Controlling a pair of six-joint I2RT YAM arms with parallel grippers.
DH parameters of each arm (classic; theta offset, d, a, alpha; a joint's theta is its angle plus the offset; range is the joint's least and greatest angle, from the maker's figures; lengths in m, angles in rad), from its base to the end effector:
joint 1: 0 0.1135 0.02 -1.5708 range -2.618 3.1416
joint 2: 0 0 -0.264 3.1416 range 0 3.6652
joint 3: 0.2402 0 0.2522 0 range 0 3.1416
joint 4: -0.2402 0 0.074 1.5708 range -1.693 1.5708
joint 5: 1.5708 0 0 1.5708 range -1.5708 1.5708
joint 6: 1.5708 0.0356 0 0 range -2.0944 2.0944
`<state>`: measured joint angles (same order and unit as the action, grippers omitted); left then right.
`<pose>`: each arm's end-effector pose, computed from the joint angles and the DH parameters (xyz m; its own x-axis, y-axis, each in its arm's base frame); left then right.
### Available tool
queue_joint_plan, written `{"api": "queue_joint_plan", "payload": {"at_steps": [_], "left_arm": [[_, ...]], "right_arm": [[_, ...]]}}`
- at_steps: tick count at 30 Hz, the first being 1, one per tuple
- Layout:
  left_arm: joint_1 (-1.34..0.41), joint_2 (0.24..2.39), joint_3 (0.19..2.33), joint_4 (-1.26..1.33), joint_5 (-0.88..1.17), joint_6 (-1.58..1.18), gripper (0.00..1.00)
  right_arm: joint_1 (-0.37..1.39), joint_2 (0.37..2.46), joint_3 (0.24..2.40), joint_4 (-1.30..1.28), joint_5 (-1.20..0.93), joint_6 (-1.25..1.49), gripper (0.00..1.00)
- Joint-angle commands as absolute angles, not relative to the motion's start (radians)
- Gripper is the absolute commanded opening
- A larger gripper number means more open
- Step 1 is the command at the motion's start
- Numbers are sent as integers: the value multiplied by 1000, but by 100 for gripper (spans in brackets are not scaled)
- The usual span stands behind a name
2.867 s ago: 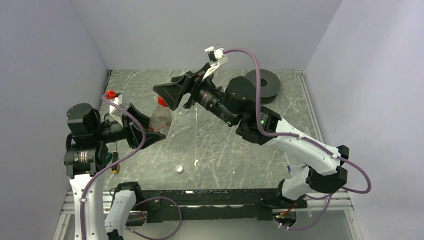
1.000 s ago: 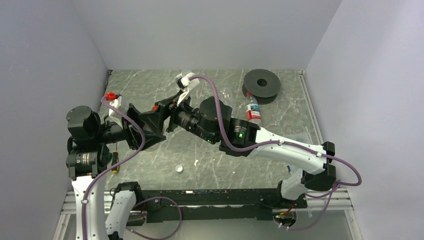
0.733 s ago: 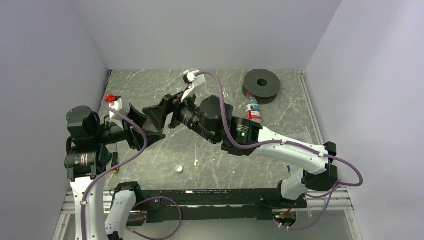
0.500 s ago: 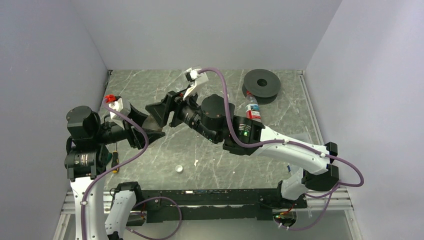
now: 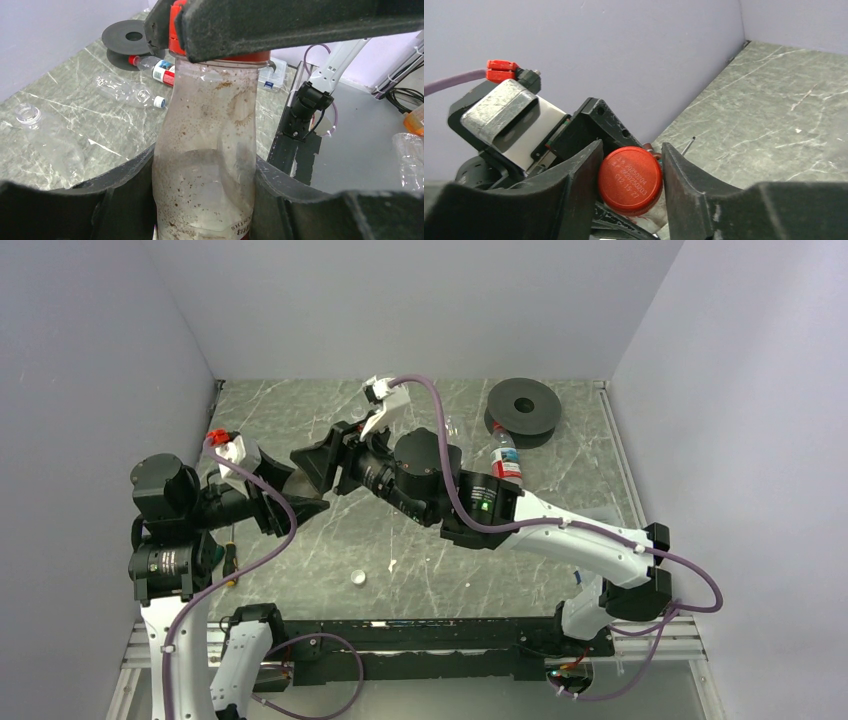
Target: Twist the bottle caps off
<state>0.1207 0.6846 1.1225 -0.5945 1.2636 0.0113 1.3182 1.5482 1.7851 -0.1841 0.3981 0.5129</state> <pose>0.0990 -0.0222 0.4254 -0.1447 -0.0141 -0.9894 0.9000 0.4137 -0.1375 0.0995 0.3303 0.4989 -0.3790 0.3415 -0.8601 -0.6999 0.5023 0.5079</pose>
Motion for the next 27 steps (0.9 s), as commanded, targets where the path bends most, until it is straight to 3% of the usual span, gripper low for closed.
{"api": "queue_joint_plan", "payload": {"at_steps": [1, 6, 14, 19, 27], "left_arm": [[121, 682, 1152, -558, 1273, 6, 17], [120, 685, 1151, -542, 1280, -38, 17], [121, 713, 1137, -332, 1394, -308, 13], [120, 724, 1106, -97, 1485, -566, 11], [110, 716, 1160, -185, 1490, -510, 2]], "right_arm": [[1310, 1554, 1832, -168, 400, 513, 38], [1307, 1547, 1835, -161, 397, 495, 18], [1269, 1476, 1763, -32, 152, 408, 1], [1253, 1413, 1698, 88, -143, 339, 0], [1218, 1367, 1654, 127, -477, 282, 0]]}}
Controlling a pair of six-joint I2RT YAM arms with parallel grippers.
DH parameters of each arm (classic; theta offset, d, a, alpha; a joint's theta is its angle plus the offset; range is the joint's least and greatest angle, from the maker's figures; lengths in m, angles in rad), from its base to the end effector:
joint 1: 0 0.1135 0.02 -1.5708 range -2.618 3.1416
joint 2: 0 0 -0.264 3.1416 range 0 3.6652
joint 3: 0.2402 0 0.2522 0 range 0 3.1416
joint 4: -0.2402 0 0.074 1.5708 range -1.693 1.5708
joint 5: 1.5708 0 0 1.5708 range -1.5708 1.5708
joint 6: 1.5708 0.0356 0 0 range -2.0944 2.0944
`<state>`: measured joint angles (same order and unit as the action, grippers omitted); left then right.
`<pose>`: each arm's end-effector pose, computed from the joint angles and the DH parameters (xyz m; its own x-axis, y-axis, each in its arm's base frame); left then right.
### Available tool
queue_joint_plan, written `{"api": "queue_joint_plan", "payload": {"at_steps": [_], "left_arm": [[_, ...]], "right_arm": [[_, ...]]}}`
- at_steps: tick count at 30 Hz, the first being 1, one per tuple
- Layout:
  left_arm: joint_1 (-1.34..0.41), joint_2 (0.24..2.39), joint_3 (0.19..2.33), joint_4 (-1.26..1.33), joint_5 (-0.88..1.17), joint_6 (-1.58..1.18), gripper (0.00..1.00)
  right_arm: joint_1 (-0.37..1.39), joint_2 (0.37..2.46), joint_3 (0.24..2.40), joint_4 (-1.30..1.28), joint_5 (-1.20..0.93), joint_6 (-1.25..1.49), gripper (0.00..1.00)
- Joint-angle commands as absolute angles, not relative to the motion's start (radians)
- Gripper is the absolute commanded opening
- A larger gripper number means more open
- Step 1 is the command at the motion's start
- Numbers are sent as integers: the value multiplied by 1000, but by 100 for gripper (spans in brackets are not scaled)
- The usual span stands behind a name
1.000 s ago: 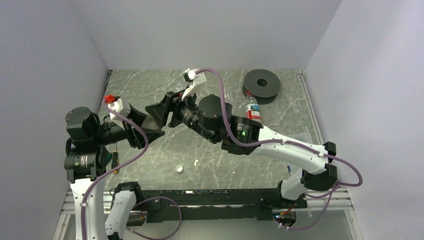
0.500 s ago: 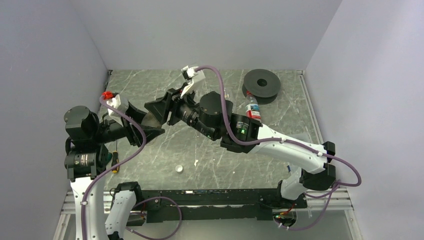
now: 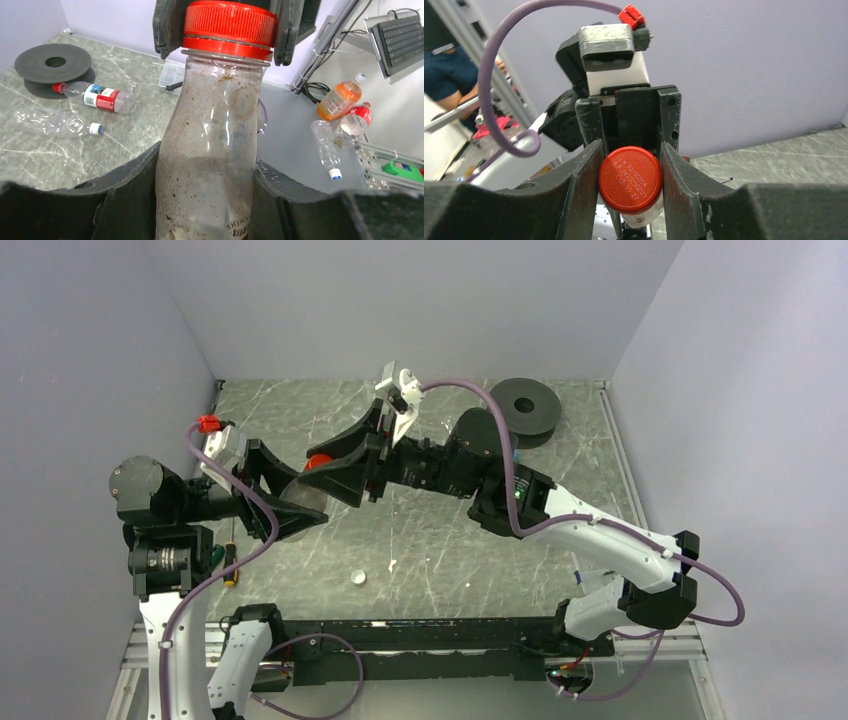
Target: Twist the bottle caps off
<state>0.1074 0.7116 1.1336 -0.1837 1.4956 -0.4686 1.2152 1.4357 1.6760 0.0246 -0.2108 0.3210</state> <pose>0.0967 -0.0253 0.4591 -0.2221 -0.0581 -0.9733 0.9584 0.1707 -0.2289 0.1020 0.2961 0.5202 -0.2249 0.2806 -0.9331 -0.9653 0.0660 0.2525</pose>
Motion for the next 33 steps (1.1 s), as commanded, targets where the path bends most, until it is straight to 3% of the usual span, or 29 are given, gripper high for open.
{"api": "queue_joint_plan", "payload": {"at_steps": [1, 3, 5, 6, 8, 10, 12, 17, 21, 33], "left_arm": [[110, 715, 1159, -186, 1490, -509, 2], [110, 713, 1159, -189, 1486, -503, 0], [110, 711, 1162, -211, 1474, -480, 0], [110, 712, 1166, -240, 1467, -456, 0], [110, 710, 1181, -312, 1432, -384, 0], [110, 708, 1192, -383, 1373, -276, 0], [110, 695, 1192, -432, 1280, -185, 0], [110, 633, 1143, -460, 1049, -14, 0], [110, 604, 1112, -437, 987, 40, 0], [110, 595, 1104, -454, 997, 53, 0]], "right_arm": [[1217, 1363, 1644, 135, -489, 276, 0], [1216, 1359, 1631, 144, -474, 274, 0], [1216, 1358, 1626, 137, -428, 275, 11], [1215, 1359, 1628, 128, -387, 279, 25], [1216, 1359, 1632, 110, -252, 294, 70], [1225, 1357, 1633, 92, -38, 324, 87], [1242, 1362, 1648, 61, 153, 348, 97], [1315, 1442, 1795, -87, 421, 354, 100], [1322, 1590, 2029, -341, 567, 419, 97], [1319, 1632, 2035, -284, 503, 449, 78]]}}
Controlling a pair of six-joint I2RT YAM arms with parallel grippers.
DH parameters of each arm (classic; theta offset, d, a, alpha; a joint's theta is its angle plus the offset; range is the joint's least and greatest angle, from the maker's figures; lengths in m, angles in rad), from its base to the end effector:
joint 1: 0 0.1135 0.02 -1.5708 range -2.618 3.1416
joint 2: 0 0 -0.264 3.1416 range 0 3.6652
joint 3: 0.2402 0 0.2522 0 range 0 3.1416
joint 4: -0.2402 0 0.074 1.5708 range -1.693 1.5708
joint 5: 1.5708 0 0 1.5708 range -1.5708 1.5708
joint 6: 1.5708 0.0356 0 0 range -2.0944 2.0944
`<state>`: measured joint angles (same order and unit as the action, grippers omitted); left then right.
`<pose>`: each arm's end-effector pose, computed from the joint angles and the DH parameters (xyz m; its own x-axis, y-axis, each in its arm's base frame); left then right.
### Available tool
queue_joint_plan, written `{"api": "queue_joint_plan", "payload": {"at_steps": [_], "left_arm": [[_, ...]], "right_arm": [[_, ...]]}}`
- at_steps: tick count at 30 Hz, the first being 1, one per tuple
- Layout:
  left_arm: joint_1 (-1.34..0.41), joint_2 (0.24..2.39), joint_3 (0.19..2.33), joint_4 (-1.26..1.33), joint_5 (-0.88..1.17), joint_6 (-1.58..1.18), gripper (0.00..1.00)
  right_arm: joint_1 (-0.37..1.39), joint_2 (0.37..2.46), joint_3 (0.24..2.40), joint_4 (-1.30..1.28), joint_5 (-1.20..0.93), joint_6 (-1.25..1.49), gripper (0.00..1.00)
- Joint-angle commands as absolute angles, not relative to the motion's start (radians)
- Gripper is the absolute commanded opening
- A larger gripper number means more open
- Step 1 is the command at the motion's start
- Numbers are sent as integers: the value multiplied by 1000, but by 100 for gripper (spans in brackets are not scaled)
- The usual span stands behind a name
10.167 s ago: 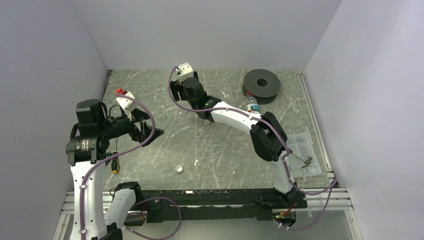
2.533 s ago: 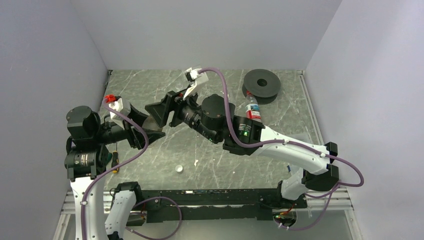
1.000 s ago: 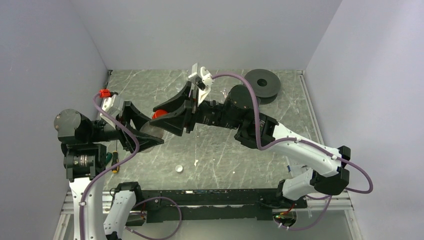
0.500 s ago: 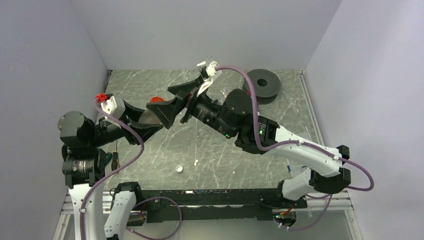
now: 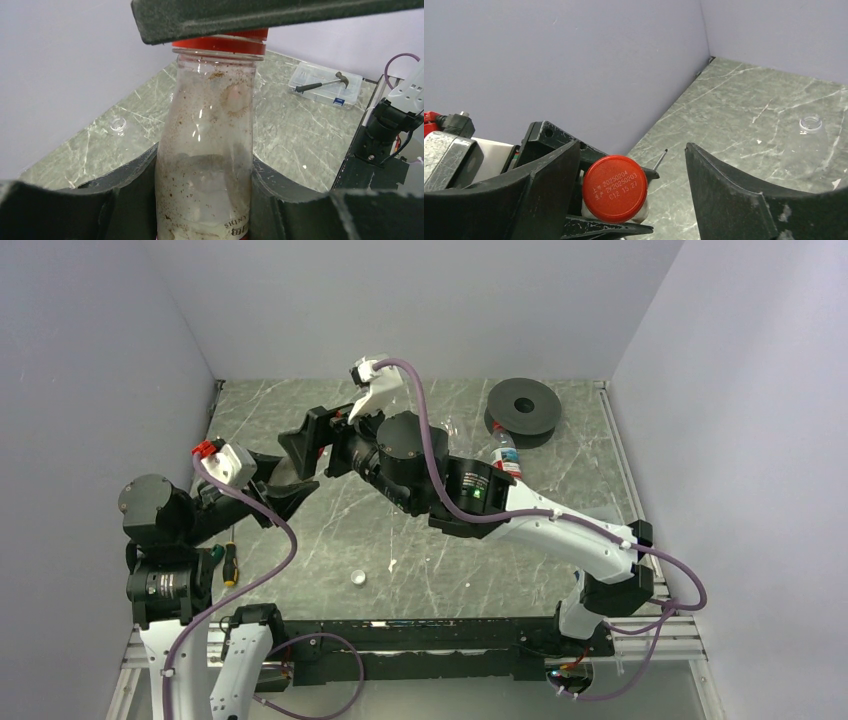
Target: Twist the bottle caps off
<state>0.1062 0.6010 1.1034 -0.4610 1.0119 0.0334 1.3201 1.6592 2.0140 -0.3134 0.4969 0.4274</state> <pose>0.0836 -0.0214 0.4372 0.0674 0.0250 -0.9974 0.7843 0.6166 0.0684 0.1051 0.3420 0.5222 -0.2947 0.3181 -0.9011 -0.6717 0.6017 0.4321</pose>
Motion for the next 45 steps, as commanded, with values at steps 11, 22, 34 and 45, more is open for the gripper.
{"api": "queue_joint_plan", "payload": {"at_steps": [11, 22, 34, 45], "left_arm": [[110, 598, 1106, -439, 1001, 26, 0], [110, 630, 1139, -421, 1070, -80, 0], [110, 660, 1115, -52, 1381, -543, 0], [110, 662, 1176, -280, 1347, -322, 0]], "right_arm": [[1309, 1667, 2046, -294, 430, 495, 62], [1276, 1618, 1995, -252, 371, 467, 24], [1173, 1376, 1651, 179, -424, 332, 20], [1186, 1380, 1677, 55, -62, 325, 100]]}}
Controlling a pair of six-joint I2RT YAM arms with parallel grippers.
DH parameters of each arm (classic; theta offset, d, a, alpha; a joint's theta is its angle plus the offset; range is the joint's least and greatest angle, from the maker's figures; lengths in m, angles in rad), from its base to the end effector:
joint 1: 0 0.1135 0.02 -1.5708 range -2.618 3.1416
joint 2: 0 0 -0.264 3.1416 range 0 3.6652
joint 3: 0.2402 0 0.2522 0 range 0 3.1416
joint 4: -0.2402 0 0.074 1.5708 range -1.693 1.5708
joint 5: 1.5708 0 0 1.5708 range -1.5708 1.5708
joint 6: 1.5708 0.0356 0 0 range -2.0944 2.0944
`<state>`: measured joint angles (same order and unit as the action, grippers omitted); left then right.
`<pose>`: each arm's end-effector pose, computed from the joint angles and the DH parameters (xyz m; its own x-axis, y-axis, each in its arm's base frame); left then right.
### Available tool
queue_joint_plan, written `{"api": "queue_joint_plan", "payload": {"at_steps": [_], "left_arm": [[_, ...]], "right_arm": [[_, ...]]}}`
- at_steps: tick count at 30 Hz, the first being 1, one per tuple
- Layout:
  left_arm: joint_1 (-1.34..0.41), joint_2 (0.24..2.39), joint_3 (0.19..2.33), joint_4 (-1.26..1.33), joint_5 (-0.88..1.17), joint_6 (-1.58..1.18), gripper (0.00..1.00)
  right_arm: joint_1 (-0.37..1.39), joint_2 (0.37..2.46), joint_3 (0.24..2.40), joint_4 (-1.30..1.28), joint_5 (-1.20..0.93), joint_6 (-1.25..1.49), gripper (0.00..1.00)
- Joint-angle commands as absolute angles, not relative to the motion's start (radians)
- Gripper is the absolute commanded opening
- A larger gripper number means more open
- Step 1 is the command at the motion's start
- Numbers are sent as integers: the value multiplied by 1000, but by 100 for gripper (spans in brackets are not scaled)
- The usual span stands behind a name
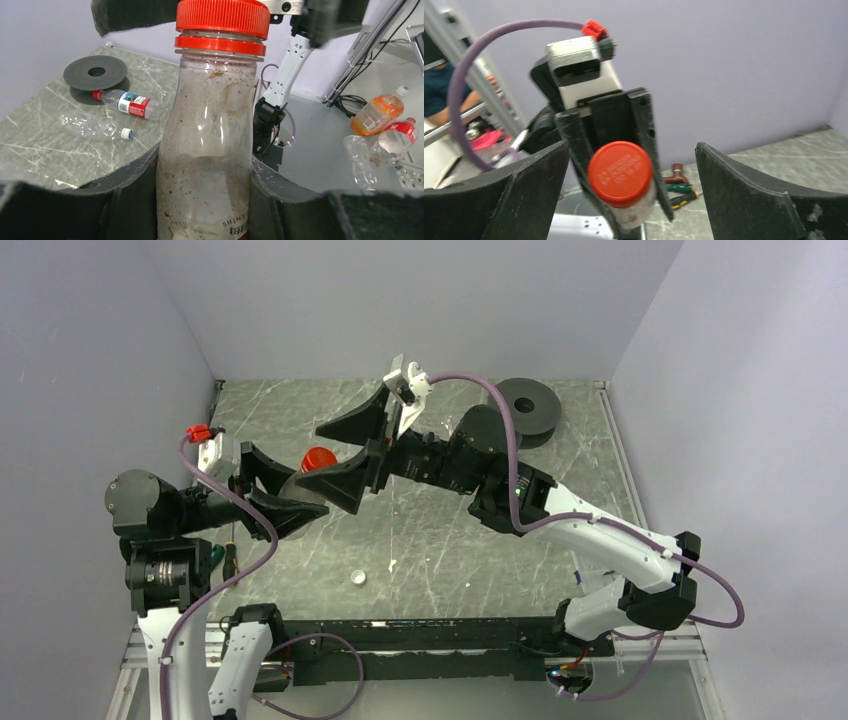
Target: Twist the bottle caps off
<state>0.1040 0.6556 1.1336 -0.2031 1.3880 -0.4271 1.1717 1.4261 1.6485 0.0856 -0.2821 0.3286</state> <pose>0.0813 -0.0267 0.4622 -0.1364 -0.0899 -0.9866 0.9514 0.2656 -0.1557 0.1116 0.2902 0.5201 -0.2074 0.3060 -0.9292 -0.9732 0.0318 0.2277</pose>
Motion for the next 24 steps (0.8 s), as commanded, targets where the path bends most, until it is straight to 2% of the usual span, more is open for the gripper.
{"api": "queue_joint_plan", "payload": {"at_steps": [1, 5, 9, 12, 19, 24], "left_arm": [[109, 663, 1182, -333, 1329, -278, 0], [110, 659, 1192, -450, 1230, -105, 0], [110, 632, 1167, -476, 1118, 5, 0], [110, 616, 1153, -474, 1069, 54, 0], [110, 600, 1139, -477, 1039, 77, 0], [110, 590, 1129, -471, 1019, 79, 0]], "right_arm": [[1198, 1371, 1668, 56, 6, 325, 100], [1270, 1354, 1658, 54, 294, 341, 100], [1310, 1459, 1845, -154, 473, 397, 99], [1313, 1537, 1953, -267, 504, 426, 95], [1317, 1607, 2016, -308, 480, 458, 87], [1315, 1614, 2005, -293, 464, 489, 72]]}}
